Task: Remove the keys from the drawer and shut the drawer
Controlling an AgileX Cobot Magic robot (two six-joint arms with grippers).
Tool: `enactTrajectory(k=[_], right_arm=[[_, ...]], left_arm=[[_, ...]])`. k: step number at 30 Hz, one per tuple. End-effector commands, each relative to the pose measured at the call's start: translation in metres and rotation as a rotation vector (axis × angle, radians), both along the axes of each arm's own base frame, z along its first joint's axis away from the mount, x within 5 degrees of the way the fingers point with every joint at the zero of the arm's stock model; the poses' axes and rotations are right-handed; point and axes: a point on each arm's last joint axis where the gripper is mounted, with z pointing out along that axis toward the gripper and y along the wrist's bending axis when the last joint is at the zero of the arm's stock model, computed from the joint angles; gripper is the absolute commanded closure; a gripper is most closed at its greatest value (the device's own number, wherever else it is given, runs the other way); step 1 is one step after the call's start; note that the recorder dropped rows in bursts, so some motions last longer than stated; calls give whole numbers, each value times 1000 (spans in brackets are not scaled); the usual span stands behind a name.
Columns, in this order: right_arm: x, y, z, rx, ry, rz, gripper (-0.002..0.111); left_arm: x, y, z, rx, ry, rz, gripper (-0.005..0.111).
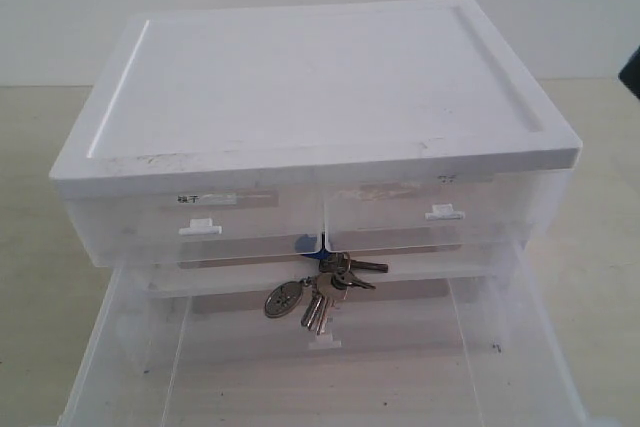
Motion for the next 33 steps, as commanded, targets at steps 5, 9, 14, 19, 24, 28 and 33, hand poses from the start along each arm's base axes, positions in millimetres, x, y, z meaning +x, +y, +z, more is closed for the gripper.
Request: enactTrajectory(k=[5,9,14,19,24,28,33], right_arm=[[-2,1,1,116,160,76,108],[-3,4,-9,88,312,124,108],[-4,7,-12,-177,390,103,108],[7,-6,19,-130,424,-120,108],[11,-21,60,-26,297,-325,108],[11,-31,80,-286,-29,-538,108],[15,-45,80,-642,-302,-805,108]], left_arm=[[0,0,-1,3,2,1,92],[0,0,-1,3,2,1,92],[0,0,-1,3,2,1,92],[0,0,-1,9,0,0,92],[0,0,-1,9,0,0,92],[0,0,-1,9,0,0,92],[0,0,-1,9,0,0,92]])
